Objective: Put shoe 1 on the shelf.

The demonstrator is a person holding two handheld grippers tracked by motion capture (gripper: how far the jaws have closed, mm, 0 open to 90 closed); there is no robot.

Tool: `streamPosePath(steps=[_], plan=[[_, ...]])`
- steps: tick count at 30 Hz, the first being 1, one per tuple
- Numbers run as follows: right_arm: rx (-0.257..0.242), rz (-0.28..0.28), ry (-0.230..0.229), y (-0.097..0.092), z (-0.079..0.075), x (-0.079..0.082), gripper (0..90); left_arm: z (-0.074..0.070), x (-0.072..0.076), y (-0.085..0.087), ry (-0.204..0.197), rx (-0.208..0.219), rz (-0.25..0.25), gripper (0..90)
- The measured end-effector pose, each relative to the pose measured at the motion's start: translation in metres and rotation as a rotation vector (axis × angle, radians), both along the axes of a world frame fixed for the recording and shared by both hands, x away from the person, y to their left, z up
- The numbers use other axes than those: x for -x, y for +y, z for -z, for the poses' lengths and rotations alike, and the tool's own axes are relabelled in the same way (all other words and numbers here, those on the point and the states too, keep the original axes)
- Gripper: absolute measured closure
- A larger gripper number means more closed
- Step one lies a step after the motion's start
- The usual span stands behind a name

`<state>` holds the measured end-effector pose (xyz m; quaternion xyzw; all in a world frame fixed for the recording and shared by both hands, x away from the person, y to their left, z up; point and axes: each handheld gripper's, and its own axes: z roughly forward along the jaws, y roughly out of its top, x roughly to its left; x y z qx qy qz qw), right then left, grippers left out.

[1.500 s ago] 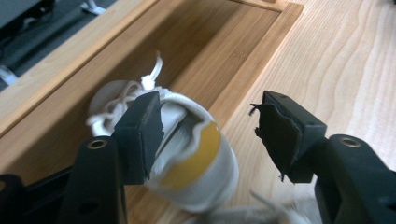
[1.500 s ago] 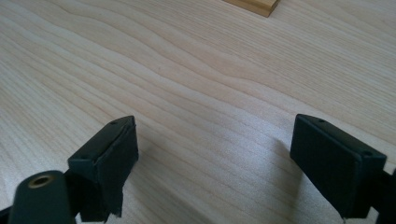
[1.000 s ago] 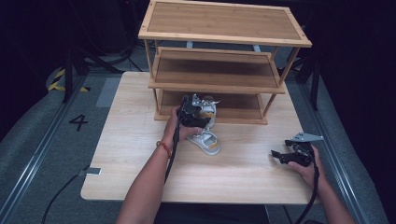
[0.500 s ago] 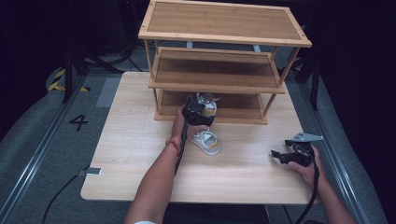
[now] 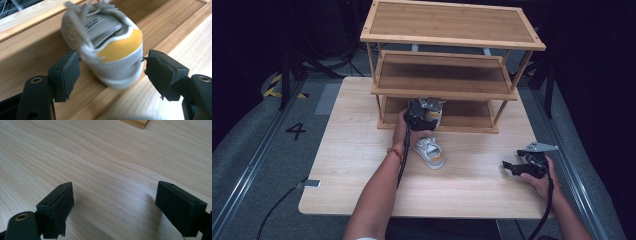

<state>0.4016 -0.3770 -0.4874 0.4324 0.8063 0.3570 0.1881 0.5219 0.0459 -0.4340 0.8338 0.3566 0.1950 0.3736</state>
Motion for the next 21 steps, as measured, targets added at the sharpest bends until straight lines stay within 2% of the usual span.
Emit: streamPosePath(steps=[1,2,3,7,8,11,13,14,16,17,19,21], plan=[[0.000,0.000,0.000,0.000,0.000,0.000,15.4,-0.001,0.005,0.005,0.012,0.026,0.013,27.3],[-0.001,0.000,0.000,0.000,0.000,0.000,15.5,-0.003,0.009,0.009,0.008,0.010,0.014,27.3],[-0.001,0.000,0.000,0.000,0.000,0.000,15.5,-0.005,0.015,0.014,0.021,-0.006,0.028,27.2],[0.000,0.000,0.000,0.000,0.000,0.000,15.5,-0.012,0.041,0.040,0.012,-0.056,0.077,26.9],[-0.001,0.000,0.000,0.000,0.000,0.000,15.4,-0.013,0.048,0.047,0.019,-0.041,0.074,26.6],[0.000,0.000,0.000,0.000,0.000,0.000,15.4,-0.017,0.068,0.073,0.026,-0.030,0.090,25.6],[0.000,0.000,0.000,0.000,0.000,0.000,15.5,-0.017,0.073,0.079,0.032,-0.028,0.096,24.8],[0.000,0.000,0.000,0.000,0.000,0.000,15.4,-0.017,0.084,0.091,0.033,-0.048,0.112,24.8],[0.000,0.000,0.000,0.000,0.000,0.000,15.5,-0.013,0.098,0.107,0.050,-0.060,0.143,22.8],[0.000,0.000,0.000,0.000,0.000,0.000,15.4,-0.011,0.102,0.110,0.051,-0.059,0.146,21.7],[0.000,0.000,0.000,0.000,0.000,0.000,15.4,-0.009,0.115,0.123,0.058,-0.094,0.167,21.0],[0.000,0.000,0.000,0.000,0.000,0.000,15.5,-0.005,0.123,0.133,0.057,-0.093,0.176,20.9]])
